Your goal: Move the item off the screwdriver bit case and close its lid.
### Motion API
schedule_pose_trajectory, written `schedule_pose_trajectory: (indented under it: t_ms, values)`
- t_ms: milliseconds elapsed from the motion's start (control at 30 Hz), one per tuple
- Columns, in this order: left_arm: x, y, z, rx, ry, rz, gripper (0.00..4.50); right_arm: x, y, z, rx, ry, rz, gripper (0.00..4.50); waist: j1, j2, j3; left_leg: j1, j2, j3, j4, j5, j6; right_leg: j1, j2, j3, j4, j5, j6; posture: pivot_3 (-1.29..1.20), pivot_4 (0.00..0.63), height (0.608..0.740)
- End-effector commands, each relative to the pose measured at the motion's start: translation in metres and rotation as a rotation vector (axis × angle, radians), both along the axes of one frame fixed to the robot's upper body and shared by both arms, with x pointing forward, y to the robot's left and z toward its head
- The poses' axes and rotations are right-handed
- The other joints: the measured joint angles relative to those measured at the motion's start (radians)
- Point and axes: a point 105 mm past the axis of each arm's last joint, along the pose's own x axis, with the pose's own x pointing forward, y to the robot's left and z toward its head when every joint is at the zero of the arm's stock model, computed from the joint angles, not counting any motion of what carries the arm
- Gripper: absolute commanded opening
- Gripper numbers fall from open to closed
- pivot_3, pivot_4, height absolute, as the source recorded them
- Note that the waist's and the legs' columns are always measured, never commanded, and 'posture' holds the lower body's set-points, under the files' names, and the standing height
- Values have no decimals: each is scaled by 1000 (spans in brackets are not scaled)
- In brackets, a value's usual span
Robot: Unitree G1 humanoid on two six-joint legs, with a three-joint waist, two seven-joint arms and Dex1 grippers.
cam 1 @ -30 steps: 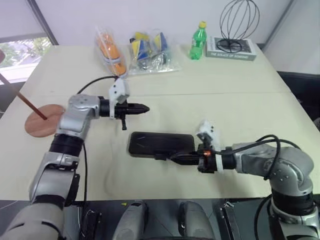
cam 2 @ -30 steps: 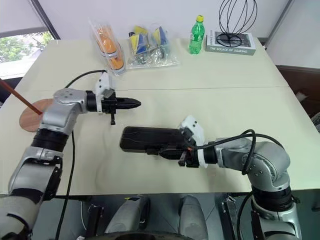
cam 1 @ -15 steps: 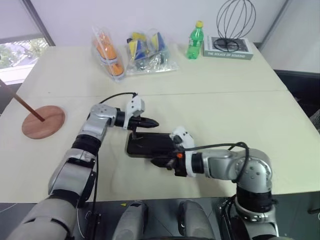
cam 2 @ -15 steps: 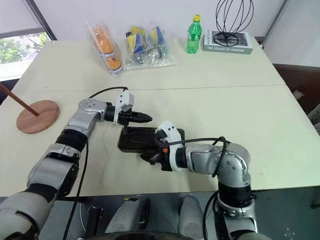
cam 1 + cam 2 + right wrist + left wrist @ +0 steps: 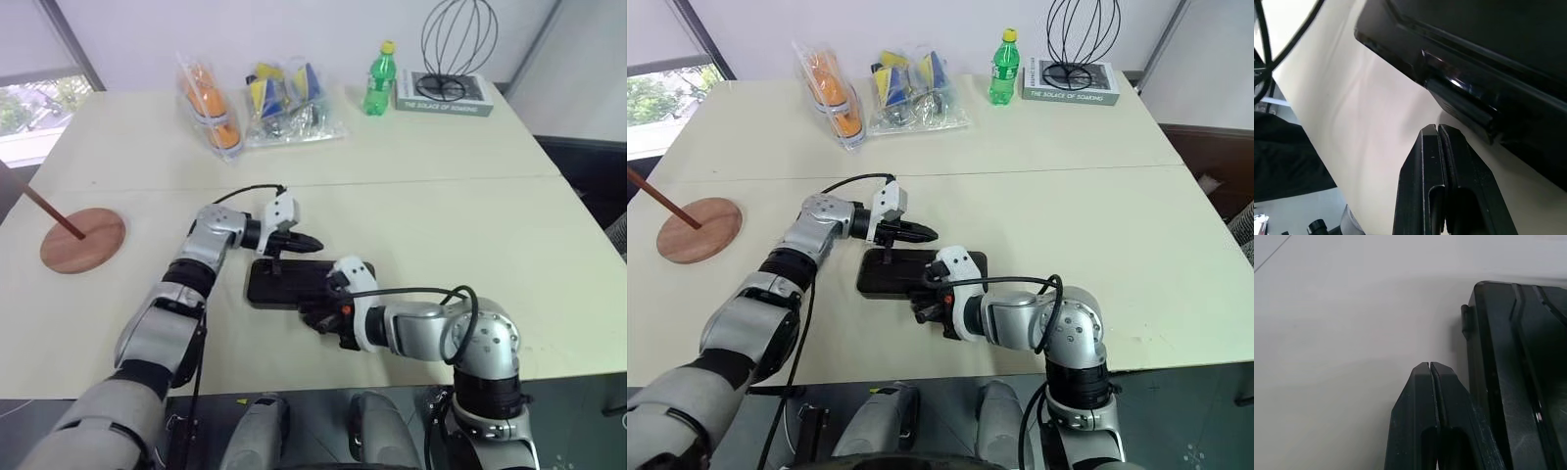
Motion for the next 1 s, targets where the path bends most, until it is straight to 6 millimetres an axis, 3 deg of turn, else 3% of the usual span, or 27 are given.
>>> schedule_pose_trajectory:
  t_ms: [33, 567, 1000]
  values:
    - [3, -3, 12, -18, -55, -11, 0, 3, -1, 0, -14, 0, -24, 29, 1, 0, 0, 0, 0, 0, 0, 0, 0, 0, 0, 0, 0, 0, 0, 0, 150, 740]
    - [-35, -7, -32, 111, -112, -209, 0, 10, -1, 12, -134, -154, -18, 29, 1, 0, -1, 0, 0, 0, 0, 0, 0, 0, 0, 0, 0, 0, 0, 0, 150, 740]
    - [-57, -19, -45, 112, -87, -299, 0, 18, 2, 18, -167, -222, -22, 29, 1, 1, -2, 1, 0, 0, 0, 0, 0, 1, 0, 0, 0, 0, 0, 0, 150, 740]
